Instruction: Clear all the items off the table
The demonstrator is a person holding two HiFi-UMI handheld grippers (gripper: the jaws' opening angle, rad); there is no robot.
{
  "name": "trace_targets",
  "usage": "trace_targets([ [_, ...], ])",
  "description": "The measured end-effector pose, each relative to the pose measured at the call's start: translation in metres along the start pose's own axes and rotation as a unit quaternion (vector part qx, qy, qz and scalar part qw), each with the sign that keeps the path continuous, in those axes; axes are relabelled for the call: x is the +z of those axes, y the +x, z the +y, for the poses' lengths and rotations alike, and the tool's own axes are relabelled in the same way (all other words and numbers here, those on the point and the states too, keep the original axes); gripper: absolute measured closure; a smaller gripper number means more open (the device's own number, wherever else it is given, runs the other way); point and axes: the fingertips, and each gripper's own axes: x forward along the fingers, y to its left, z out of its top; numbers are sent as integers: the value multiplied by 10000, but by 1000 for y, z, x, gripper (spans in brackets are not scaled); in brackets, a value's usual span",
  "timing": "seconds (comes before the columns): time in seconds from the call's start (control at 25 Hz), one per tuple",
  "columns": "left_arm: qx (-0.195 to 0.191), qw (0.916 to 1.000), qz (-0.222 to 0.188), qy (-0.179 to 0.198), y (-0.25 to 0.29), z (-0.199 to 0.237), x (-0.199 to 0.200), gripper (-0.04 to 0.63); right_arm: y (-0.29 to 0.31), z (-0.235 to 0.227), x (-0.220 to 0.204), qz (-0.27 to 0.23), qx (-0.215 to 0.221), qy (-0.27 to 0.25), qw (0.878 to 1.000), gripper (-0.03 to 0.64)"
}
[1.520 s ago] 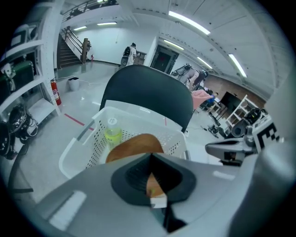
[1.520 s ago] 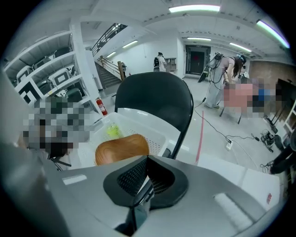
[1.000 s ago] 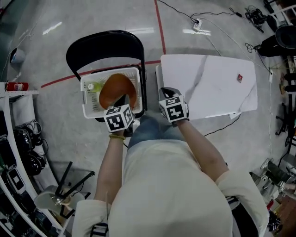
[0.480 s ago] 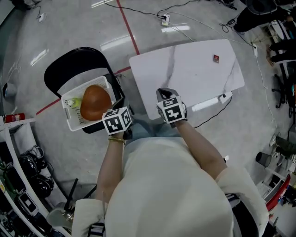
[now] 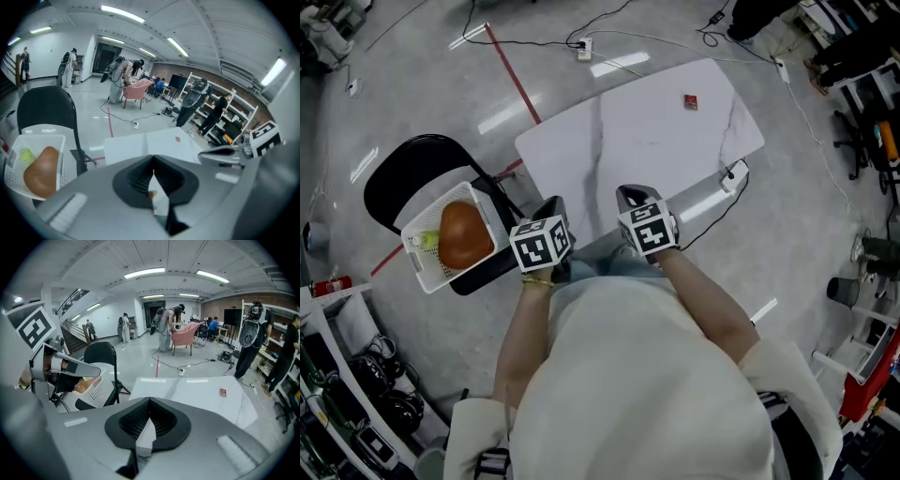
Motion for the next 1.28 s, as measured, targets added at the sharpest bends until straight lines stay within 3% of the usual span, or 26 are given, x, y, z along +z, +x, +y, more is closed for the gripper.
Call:
trace_targets([
  [0.52, -693, 9939, 249, 826, 54, -138, -13, 586, -70, -110, -60, -203, -656, 726, 9950, 618],
  [0.96, -1676, 9669, 662, 1806, 90, -248, -24, 586, -123, -173, -109, -381, -1515, 1677, 9734, 618],
  [1.28, -1943, 9519, 838, 2216, 104, -287, -30, 586, -146, -198, -123, -483, -1838, 2037, 9604, 618],
])
